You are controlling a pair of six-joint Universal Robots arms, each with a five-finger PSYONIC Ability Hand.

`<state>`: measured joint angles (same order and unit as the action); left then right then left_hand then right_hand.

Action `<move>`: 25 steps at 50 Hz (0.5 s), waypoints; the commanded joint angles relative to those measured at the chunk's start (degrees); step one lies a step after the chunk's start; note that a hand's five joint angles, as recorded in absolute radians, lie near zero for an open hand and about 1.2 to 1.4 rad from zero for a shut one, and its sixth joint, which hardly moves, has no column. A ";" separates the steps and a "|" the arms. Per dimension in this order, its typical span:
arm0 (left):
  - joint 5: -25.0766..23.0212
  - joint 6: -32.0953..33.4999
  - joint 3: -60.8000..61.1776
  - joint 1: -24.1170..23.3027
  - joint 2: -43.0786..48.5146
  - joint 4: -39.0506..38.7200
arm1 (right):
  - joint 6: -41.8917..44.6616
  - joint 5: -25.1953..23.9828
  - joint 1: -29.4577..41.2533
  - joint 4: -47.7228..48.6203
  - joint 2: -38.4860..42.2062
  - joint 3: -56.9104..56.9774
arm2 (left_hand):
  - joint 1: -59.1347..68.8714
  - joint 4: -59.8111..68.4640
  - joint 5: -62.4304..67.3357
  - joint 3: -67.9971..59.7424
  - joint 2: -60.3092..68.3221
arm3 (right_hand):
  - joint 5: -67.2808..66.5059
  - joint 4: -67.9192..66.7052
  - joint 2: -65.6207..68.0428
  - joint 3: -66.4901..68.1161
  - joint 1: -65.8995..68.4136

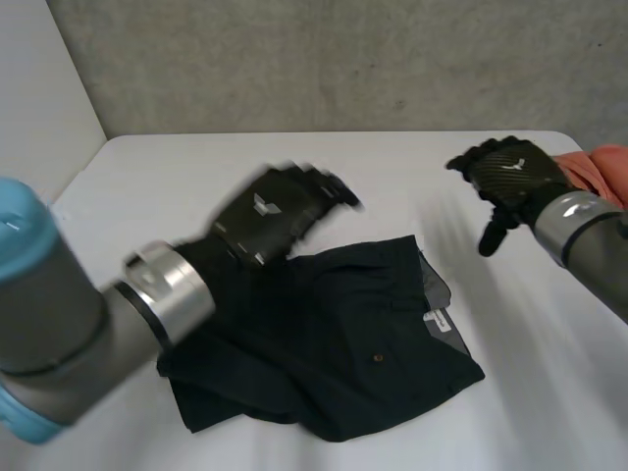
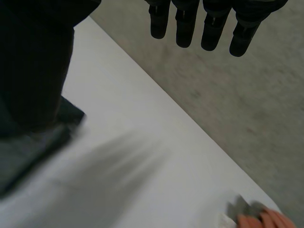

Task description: Fold the laundry.

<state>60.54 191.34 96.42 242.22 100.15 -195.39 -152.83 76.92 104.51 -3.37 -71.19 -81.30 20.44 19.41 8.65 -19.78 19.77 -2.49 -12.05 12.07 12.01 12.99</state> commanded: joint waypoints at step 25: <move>13.90 2.45 -11.95 9.85 18.23 32.35 | -3.09 3.15 15.64 -13.07 21.97 17.41 | 12.64 13.67 14.42 -13.30 13.31 | -33.94 -34.38 34.36 34.42 33.44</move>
<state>72.61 193.41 84.84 253.90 114.25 -161.98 -156.55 80.06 119.21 -17.74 -50.11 -63.93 25.49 26.23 16.43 -25.76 25.92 -16.34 -26.02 25.68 26.12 26.02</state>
